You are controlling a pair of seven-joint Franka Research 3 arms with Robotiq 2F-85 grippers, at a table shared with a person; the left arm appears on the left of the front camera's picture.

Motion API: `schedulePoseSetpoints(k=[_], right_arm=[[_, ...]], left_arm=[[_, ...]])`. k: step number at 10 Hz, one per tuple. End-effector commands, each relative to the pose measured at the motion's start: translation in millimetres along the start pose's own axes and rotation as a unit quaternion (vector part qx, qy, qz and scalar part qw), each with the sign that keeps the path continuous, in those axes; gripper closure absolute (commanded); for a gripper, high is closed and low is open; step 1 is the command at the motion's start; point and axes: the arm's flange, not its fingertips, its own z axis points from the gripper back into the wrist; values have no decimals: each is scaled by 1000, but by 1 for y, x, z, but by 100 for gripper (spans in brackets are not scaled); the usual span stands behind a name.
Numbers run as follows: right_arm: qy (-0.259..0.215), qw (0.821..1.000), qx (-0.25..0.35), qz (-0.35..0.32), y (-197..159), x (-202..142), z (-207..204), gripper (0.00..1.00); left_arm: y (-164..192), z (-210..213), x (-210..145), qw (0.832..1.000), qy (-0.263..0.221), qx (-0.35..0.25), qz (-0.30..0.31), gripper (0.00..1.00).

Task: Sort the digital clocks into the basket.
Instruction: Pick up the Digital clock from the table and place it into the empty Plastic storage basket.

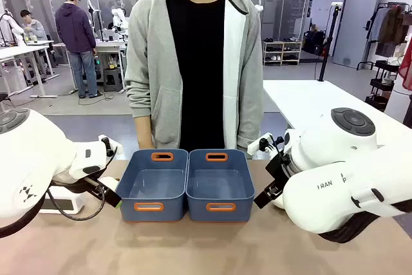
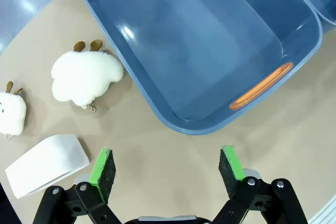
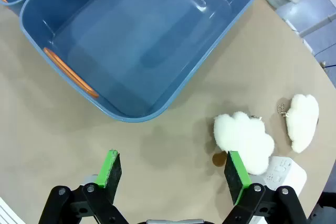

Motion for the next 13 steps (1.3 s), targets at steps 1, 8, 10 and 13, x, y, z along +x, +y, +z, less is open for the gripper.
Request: schedulePoseSetpoints(k=[1,8,10,13], right_arm=[[0,1000,0,0,0,0,0,0],[0,1000,0,0,0,0,0,0],[0,1000,0,1,0,0,0,0],[-36,999,29,-14,-9,30,53,0]], left_arm=[[0,0,0,1000,0,0,0,0],[0,0,0,1000,0,0,0,0],[0,0,0,1000,0,0,0,0],[14,53,20,1000,-14,-6,22,0]])
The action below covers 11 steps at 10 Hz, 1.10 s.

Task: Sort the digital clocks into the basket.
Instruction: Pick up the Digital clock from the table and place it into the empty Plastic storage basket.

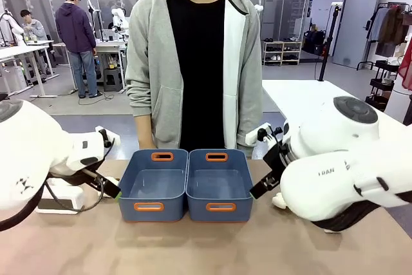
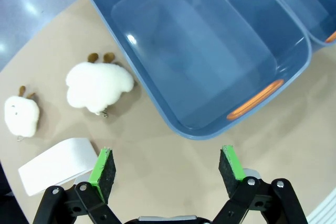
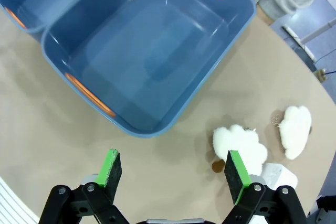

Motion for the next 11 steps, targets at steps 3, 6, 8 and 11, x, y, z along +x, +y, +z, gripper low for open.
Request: schedulePoseSetpoints(k=[3,6,8,11], right_arm=[[-12,997,71,-18,-19,7,49,0],[-16,966,243,-81,-65,-10,92,0],[-27,935,333,-122,-98,-28,104,0],[-71,891,405,-190,-152,-84,136,0]], left_arm=[[14,60,6,992,12,-120,47,0],[56,104,-19,942,15,-322,93,0],[89,119,-47,898,-13,-421,129,0],[140,163,-133,846,-89,-480,215,0]])
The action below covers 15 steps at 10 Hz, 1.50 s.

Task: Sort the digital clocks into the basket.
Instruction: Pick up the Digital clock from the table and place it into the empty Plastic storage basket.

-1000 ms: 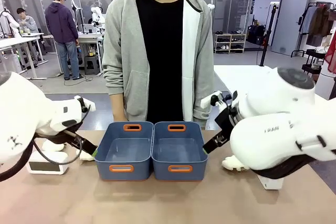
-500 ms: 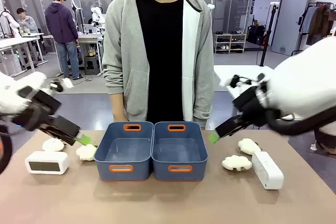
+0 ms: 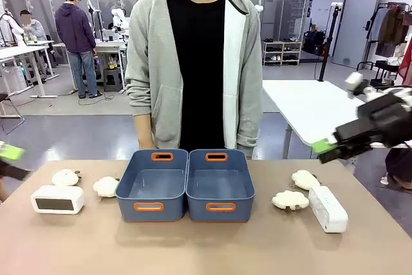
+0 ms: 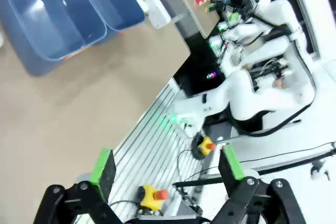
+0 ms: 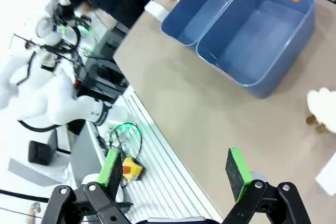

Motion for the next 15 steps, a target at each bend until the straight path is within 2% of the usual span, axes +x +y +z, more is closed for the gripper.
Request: schedulePoseSetpoints(k=[1,3,6,8,9,10,15], right_arm=[[-28,999,7,-35,-23,-21,45,0],[-105,991,34,-75,-41,-55,94,0],[-174,978,69,-88,-65,-88,135,0],[-187,974,75,-105,-76,-93,132,0],[-179,975,68,-115,-79,-89,125,0],[-188,973,69,-115,-70,-103,137,0],[-188,973,69,-115,-70,-103,137,0]], left_arm=[[11,47,-44,996,-73,-4,44,0],[8,93,-93,986,-155,38,42,0],[22,122,-128,973,-220,53,36,0],[28,120,-125,971,-227,60,52,0],[20,151,-127,971,-225,68,54,0],[20,151,-127,971,-225,68,54,0],[20,151,-127,971,-225,68,54,0]])
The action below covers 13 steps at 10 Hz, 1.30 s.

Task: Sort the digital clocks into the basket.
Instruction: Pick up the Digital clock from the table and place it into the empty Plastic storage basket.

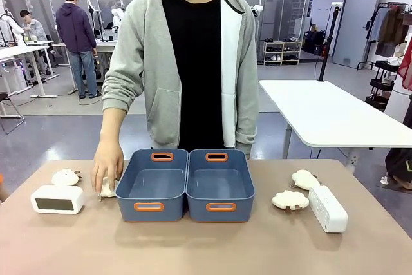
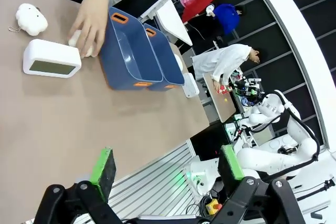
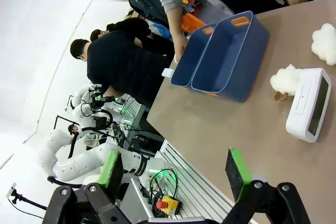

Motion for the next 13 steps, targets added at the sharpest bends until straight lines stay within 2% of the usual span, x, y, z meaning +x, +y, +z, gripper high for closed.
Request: schedulePoseSetpoints(k=[1,6,7,8,10,11,13], right_arm=[[0,1000,3,12,2,1,-1,0],[2,1000,0,0,1,0,-1,0],[21,999,-49,2,7,5,-10,0],[34,999,-38,7,15,6,-12,0],[10,999,-36,-1,14,6,-2,0],[10,997,-81,4,15,6,-6,0],[23,992,-127,13,24,13,-18,0]], left_arm=[[-2,1,1,1000,-2,-8,-9,0],[-2,1,1,1000,-2,-8,-9,0],[-2,1,1,1000,-2,-8,-9,0],[-2,1,1,1000,-2,-8,-9,0],[-2,1,1,1000,-2,-8,-9,0],[-2,1,1,1000,-2,-8,-9,0],[-2,1,1,1000,-2,-8,-9,0]])
